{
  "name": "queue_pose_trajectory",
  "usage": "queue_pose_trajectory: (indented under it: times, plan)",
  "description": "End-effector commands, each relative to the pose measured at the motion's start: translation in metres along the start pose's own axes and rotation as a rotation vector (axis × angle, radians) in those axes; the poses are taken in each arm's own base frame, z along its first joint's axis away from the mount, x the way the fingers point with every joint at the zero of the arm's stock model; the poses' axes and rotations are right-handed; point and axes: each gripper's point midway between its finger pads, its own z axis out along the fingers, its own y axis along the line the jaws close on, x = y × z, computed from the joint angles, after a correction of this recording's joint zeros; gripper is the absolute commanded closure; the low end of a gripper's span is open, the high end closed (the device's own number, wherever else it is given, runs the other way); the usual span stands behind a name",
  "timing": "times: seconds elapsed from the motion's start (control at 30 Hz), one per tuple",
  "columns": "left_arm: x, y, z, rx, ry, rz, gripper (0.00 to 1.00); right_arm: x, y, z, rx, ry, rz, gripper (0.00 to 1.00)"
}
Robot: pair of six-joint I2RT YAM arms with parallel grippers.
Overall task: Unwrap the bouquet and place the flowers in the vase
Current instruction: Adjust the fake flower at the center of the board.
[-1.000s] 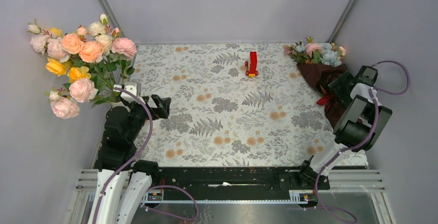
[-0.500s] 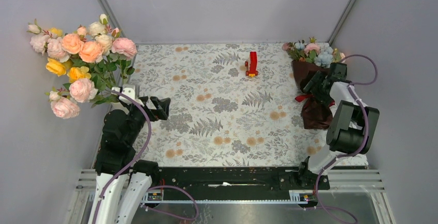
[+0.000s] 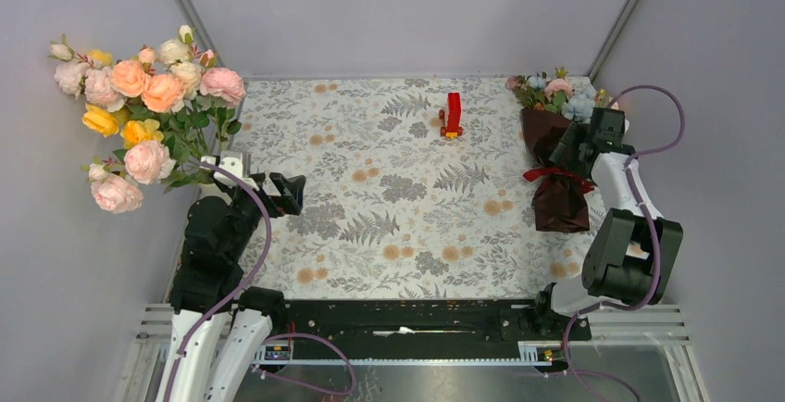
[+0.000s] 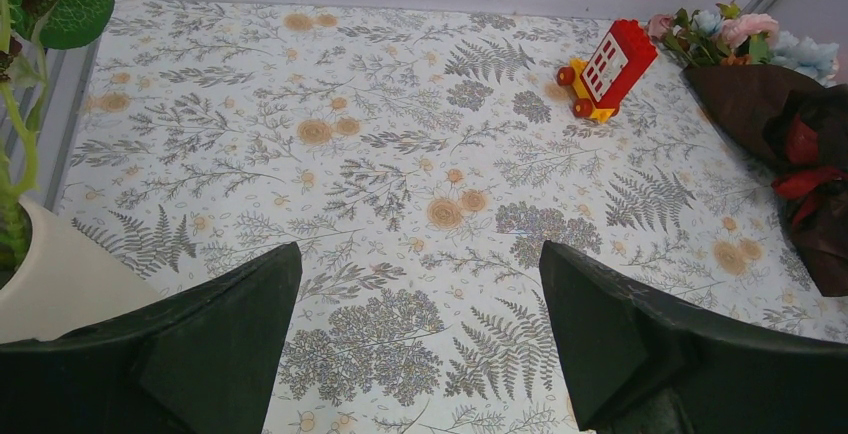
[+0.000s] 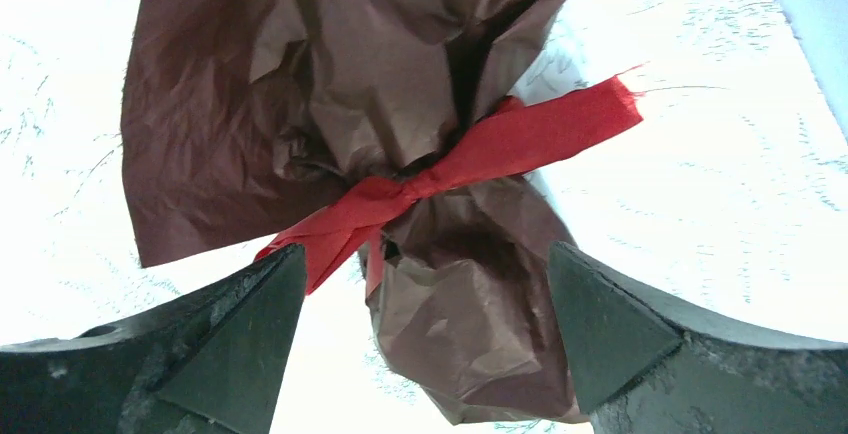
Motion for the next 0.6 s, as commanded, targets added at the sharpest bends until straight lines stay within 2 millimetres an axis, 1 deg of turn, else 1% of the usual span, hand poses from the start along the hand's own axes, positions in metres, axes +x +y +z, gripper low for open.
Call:
queue_pose_trajectory:
  times: [0.0, 0.07, 0.13, 0.2, 0.3, 0.4, 0.43, 0.5, 0.57]
  plan:
    - [-0.009, 0.003, 0.002, -0.017, -0.040, 0.016, 0.02, -0.007, -0.020, -0.001, 0.052, -0.015, 0.009, 0.03]
    - [-0.008, 0.002, 0.003, -0.013, -0.035, 0.016, 0.02, -0.004, -0.030, 0.008, 0.061, 0.001, 0.055, 0.03]
    - [-0.007, 0.002, 0.004, -0.011, -0.030, 0.017, 0.02, 0.002, -0.038, 0.015, 0.007, 0.048, 0.162, 0.03]
    - [-0.008, 0.003, 0.004, -0.018, -0.031, 0.017, 0.02, 0.007, -0.042, 0.018, -0.024, 0.068, 0.223, 0.04]
    - [-0.008, 0.004, 0.002, -0.024, -0.035, 0.018, 0.02, 0.009, -0.048, 0.017, -0.007, 0.038, 0.235, 0.04]
    - [-0.009, 0.004, 0.003, -0.022, -0.036, 0.015, 0.02, 0.016, -0.051, 0.020, 0.016, 0.052, 0.245, 0.04]
    - [-0.009, 0.004, 0.003, -0.021, -0.036, 0.015, 0.02, 0.021, -0.051, 0.022, 0.019, 0.065, 0.257, 0.06]
    - [-0.008, 0.005, 0.004, -0.031, -0.035, 0.013, 0.02, 0.032, -0.046, 0.026, -0.004, 0.109, 0.275, 0.15]
    - [-0.009, 0.008, 0.003, -0.048, -0.038, 0.011, 0.02, 0.046, -0.041, 0.029, -0.031, 0.158, 0.293, 0.20]
